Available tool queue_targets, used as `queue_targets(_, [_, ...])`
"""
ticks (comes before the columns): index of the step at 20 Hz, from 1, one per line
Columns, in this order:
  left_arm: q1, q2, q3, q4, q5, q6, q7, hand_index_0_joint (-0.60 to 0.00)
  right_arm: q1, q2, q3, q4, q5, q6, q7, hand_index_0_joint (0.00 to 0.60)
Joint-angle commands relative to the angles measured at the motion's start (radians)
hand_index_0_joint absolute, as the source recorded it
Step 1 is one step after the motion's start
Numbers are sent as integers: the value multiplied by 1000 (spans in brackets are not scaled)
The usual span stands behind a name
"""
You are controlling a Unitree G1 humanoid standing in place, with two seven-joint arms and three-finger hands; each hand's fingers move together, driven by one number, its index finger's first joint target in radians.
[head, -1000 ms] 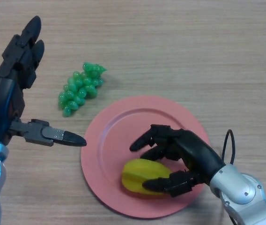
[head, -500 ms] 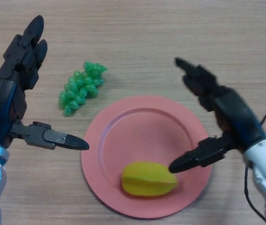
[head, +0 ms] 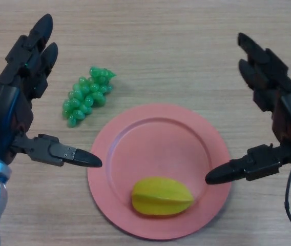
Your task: Pick up the yellow starfruit and place it on the plate
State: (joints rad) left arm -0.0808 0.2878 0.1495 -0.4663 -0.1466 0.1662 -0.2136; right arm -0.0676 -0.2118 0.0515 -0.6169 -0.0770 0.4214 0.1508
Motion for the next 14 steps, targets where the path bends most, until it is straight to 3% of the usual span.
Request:
queue_targets(1, [-5, 21, 70, -81, -60, -82, 7, 0, -15, -7, -12, -90, 2, -84, -17, 0])
queue_targets(5, [-4, 31, 88, -73, -24, -124, -4, 0, -25, -14, -31, -58, -8, -111, 26, 0])
queue_targets(14, [4, 34, 98, -110, -20, -76, -34, 0, -74, 4, 3, 0, -57, -137, 3, 0])
